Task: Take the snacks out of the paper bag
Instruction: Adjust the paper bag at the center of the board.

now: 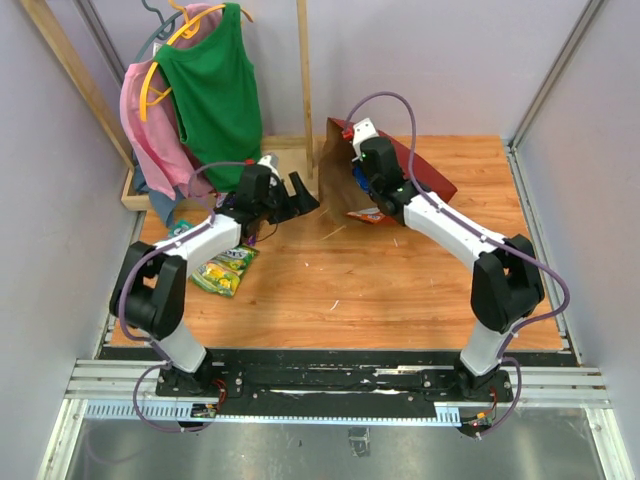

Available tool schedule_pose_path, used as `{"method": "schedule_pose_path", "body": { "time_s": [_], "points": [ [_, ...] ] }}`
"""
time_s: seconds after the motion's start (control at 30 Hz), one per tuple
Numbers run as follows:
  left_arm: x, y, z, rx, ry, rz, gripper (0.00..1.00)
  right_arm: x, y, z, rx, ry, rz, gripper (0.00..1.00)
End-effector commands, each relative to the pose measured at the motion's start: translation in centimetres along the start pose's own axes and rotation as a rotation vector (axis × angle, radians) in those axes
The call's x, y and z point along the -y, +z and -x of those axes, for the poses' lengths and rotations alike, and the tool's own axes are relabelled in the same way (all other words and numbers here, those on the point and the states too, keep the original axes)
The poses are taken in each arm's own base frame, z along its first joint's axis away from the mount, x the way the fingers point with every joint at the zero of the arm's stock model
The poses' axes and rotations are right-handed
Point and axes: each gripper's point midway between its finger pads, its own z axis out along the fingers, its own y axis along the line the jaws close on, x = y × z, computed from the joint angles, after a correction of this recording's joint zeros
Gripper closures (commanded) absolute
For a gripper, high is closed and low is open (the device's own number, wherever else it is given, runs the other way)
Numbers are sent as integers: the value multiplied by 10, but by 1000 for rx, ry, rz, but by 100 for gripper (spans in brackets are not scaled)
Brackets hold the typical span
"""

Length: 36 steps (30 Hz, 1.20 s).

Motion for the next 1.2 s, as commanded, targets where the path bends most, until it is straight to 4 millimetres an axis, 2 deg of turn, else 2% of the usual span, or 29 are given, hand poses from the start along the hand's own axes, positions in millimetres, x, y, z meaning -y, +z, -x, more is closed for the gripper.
{"method": "schedule_pose_path", "body": {
  "time_s": [0.0, 0.13, 0.23, 0.3, 0.4, 0.53, 0.7, 0.77, 0.83, 0.9, 1.0, 1.07, 1.1, 1.17],
  "points": [
    [39, 19, 0, -1, 30, -79, 8, 12, 8, -30, -61, 74, 61, 99],
    [72, 38, -9, -45, 48, -141, 8, 18, 10, -34, -57, 85, 78, 99],
    [100, 56, -27, -105, 49, -211, 8, 16, 12, -34, -56, 77, 87, 99],
    [111, 66, -37, -141, 45, -232, 8, 15, 13, -36, -62, 58, 90, 99],
    [119, 72, -44, -165, 39, -254, 9, 15, 12, -39, -62, 51, 101, 99],
    [121, 73, -42, -165, 46, -253, 9, 17, 11, -36, -48, 58, 112, 99],
    [113, 62, -24, -113, 103, -162, 9, 17, 3, -27, -18, 65, 142, 99],
    [100, 50, -11, -71, 132, -71, 9, 20, -1, -24, -6, 68, 140, 99],
    [96, 31, 8, 3, 158, -13, 11, 23, -3, -21, 5, 73, 136, 99],
    [100, 8, 26, 80, 167, -8, 11, 23, -5, -18, 14, 83, 140, 99],
    [119, -20, 43, 152, 170, -80, 12, 22, -7, -15, 23, 101, 152, 99],
    [134, -23, 39, 143, 158, -171, 21, 19, -7, -13, 28, 109, 167, 99],
    [139, -15, 32, 117, 141, -210, 26, 17, -7, -13, 31, 114, 175, 99],
    [152, -1, 15, 37, 89, -292, 43, 15, -8, -12, 35, 121, 190, 99]
  ]
}}
